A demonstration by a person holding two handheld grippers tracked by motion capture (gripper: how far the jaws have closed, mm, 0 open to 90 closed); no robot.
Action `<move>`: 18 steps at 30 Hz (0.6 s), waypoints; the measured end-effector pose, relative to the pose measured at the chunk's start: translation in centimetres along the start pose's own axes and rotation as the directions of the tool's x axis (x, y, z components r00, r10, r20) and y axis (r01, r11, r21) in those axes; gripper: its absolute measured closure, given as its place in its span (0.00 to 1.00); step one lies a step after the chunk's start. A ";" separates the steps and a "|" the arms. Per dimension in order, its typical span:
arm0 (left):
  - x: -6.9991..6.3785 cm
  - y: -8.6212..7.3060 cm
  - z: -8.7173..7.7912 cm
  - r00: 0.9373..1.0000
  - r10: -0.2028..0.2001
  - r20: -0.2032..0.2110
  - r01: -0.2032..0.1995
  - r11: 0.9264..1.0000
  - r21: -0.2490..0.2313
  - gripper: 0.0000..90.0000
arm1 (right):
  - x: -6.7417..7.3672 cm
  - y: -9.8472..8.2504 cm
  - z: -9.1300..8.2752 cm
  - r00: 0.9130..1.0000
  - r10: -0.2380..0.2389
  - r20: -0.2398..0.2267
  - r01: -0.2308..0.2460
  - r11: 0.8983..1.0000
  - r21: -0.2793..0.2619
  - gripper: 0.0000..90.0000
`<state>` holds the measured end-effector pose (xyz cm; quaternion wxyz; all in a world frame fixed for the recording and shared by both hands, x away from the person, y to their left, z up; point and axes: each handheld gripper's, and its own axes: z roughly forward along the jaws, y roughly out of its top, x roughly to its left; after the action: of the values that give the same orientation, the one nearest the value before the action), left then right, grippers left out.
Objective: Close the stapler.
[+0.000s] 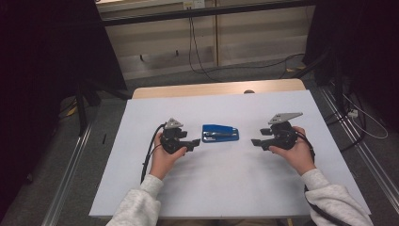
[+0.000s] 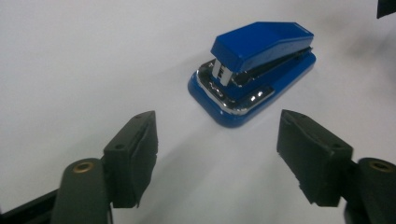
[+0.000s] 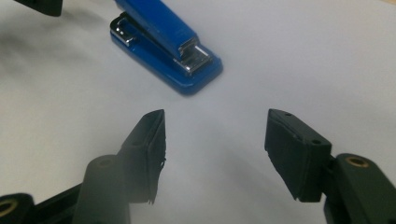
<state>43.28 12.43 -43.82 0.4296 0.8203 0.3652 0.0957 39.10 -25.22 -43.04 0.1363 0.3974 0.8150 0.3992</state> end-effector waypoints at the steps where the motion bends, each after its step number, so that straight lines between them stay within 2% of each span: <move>1: -0.1 -0.1 -0.2 1.000 0.011 0.005 -0.011 1.000 0.006 0.27 | 0.2 -0.4 -0.2 1.000 -0.004 0.004 0.004 1.000 0.021 0.36; 3: -0.2 -0.3 -0.8 1.000 0.020 0.008 -0.020 1.000 0.008 0.25 | 0.2 -0.5 -0.3 1.000 0.005 0.000 -0.005 1.000 0.024 0.35; 4: -0.2 -0.4 -1.2 1.000 0.012 0.024 -0.013 1.000 0.015 0.25 | 0.1 -0.7 -0.5 1.000 0.013 -0.004 -0.013 1.000 0.021 0.34; 5: -0.2 -0.5 -1.4 0.999 0.001 0.036 -0.002 1.000 0.009 0.23 | 0.1 -0.8 -0.8 1.000 0.015 -0.003 -0.015 1.000 0.018 0.32; 7: -0.3 -0.9 -2.2 0.999 0.009 0.041 -0.010 1.000 0.009 0.21 | 0.1 -1.2 -1.5 1.000 0.029 -0.007 -0.029 1.000 0.003 0.27; 12: -0.3 -1.7 -3.2 0.999 0.014 0.034 -0.014 1.000 0.005 0.16 | 0.4 -1.7 -2.1 1.000 0.021 0.002 -0.021 1.000 0.012 0.23; 16: -0.1 -2.9 -4.4 0.999 0.003 0.053 -0.003 1.000 0.003 0.15 | 0.7 -2.2 -2.7 1.000 0.013 -0.001 -0.013 1.000 0.021 0.21; 18: 0.2 -3.5 -5.0 0.998 0.010 0.056 -0.010 1.000 0.005 0.13 | 0.9 -2.4 -3.0 1.000 0.008 -0.001 -0.008 1.000 0.029 0.20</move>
<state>39.25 16.97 -43.51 0.4369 0.8257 0.3491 0.0740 35.61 -27.06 -42.90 0.1285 0.4026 0.8190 0.3882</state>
